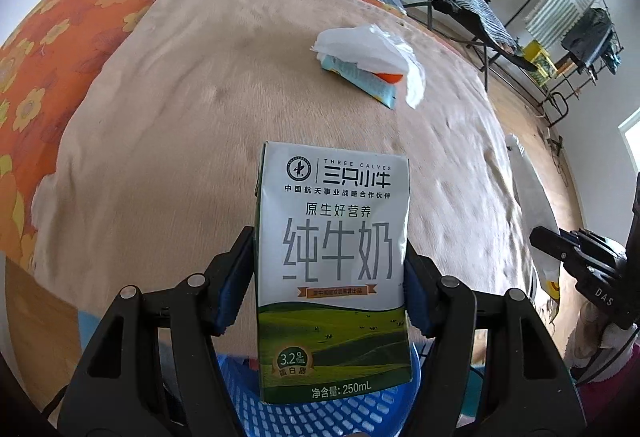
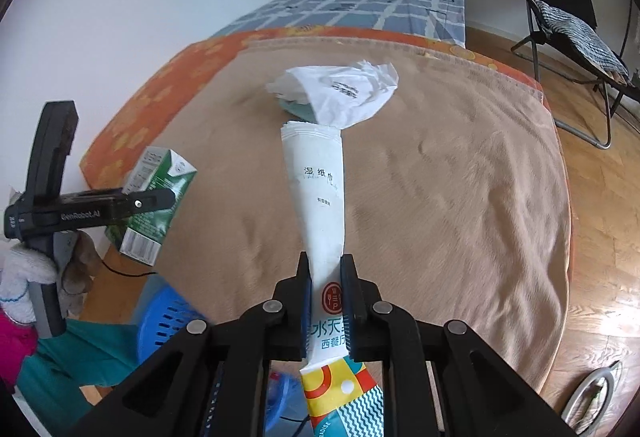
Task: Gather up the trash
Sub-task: 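Carry the milk carton and white tube in both tools over the blue basket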
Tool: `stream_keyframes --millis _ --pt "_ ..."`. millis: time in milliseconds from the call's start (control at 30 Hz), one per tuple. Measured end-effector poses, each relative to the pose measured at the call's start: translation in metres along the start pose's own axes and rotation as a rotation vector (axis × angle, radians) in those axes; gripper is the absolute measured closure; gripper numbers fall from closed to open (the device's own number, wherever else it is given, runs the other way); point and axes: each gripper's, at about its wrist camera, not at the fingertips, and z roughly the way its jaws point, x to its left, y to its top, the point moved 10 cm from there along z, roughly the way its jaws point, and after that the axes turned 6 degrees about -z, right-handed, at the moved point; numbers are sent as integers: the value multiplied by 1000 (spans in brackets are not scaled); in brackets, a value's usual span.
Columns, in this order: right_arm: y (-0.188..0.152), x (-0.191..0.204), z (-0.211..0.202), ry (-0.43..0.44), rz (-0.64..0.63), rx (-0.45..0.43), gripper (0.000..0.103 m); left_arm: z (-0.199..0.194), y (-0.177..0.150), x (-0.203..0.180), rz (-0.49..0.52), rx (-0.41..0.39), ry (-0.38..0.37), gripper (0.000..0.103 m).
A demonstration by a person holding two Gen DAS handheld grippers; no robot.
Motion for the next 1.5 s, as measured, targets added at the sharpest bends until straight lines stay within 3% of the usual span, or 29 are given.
stream_keyframes --millis 467,867,1500 --pt "-43 63 -22 104 -18 -46 92 -30 -77 9 61 36 -29 35" --pt "-93 106 1 170 -61 41 92 -26 -142 29 33 106 -28 35" --pt "-127 139 36 200 -118 147 91 -12 -180 40 34 176 17 35"
